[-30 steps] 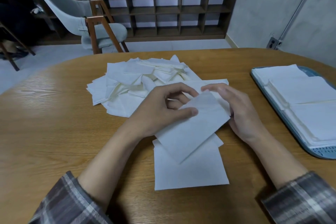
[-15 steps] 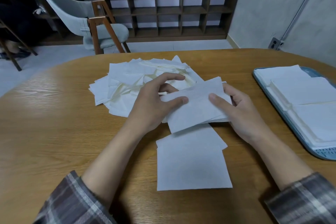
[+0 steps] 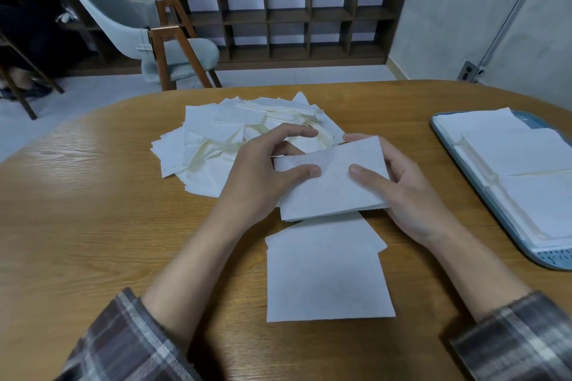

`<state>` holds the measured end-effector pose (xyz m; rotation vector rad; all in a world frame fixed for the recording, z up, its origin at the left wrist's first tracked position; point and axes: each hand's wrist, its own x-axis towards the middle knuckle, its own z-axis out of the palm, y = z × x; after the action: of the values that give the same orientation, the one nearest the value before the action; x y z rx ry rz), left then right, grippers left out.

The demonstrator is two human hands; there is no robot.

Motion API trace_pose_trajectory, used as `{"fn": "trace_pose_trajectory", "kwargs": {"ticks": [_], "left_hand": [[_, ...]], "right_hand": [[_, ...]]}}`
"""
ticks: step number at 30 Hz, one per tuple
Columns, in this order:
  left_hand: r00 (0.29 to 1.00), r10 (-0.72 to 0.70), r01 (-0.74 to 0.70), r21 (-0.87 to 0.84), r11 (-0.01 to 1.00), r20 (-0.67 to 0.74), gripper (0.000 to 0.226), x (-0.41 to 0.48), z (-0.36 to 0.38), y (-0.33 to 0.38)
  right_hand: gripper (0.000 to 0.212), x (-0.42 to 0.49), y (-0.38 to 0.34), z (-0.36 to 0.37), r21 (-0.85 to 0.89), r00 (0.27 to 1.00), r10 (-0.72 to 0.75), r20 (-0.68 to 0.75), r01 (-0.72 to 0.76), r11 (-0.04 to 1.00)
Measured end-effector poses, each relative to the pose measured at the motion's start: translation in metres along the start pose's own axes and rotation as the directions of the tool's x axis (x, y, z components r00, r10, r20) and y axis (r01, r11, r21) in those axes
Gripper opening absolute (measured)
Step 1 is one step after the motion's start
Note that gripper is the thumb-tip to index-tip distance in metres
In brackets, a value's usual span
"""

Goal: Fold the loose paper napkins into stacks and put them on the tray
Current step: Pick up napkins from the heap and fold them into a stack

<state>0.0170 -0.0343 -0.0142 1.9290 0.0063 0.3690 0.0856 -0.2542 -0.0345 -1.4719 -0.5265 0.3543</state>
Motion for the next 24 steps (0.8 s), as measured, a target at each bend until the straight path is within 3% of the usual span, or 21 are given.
{"fn": "trace_pose_trajectory", "kwargs": {"ticks": [4, 8, 11, 14, 17, 20, 24], "left_hand": [[0.999, 0.031, -0.027, 0.1, 0.995, -0.04, 0.041, -0.001, 0.004, -0.006], [0.991, 0.079, -0.055, 0.21, 0.976, -0.106, 0.045, 0.0, 0.005, -0.005], [0.995, -0.093, 0.093, -0.012, 0.996, 0.04, 0.049, -0.002, 0.005, 0.004], [0.976, -0.171, 0.191, -0.156, 0.969, 0.131, 0.056, -0.004, 0.007, 0.006], [0.99, -0.126, 0.126, 0.016, 0.992, 0.057, 0.064, -0.004, 0.006, 0.0], [0.996, -0.089, 0.087, 0.12, 0.989, 0.008, 0.066, -0.002, 0.005, -0.005], [0.999, -0.032, 0.032, 0.244, 0.969, -0.003, 0.066, -0.003, 0.01, -0.005]], "right_hand": [[0.049, -0.001, -0.002, 0.003, -0.026, 1.0, -0.028, -0.01, 0.027, 0.999], [0.073, 0.002, -0.005, -0.002, 0.196, 1.0, -0.024, -0.007, 0.025, 0.98], [0.076, 0.003, -0.007, -0.005, 0.344, 1.0, -0.012, 0.003, 0.01, 0.939], [0.075, 0.004, -0.004, -0.002, 0.239, 0.999, 0.002, -0.037, 0.006, 0.971], [0.072, 0.004, 0.0, -0.003, 0.087, 0.998, -0.007, -0.062, 0.012, 0.996], [0.071, 0.003, 0.0, -0.006, 0.187, 1.0, 0.014, 0.025, -0.018, 0.982], [0.055, 0.002, 0.002, -0.007, 0.187, 0.992, 0.003, 0.126, -0.026, 0.982]]}}
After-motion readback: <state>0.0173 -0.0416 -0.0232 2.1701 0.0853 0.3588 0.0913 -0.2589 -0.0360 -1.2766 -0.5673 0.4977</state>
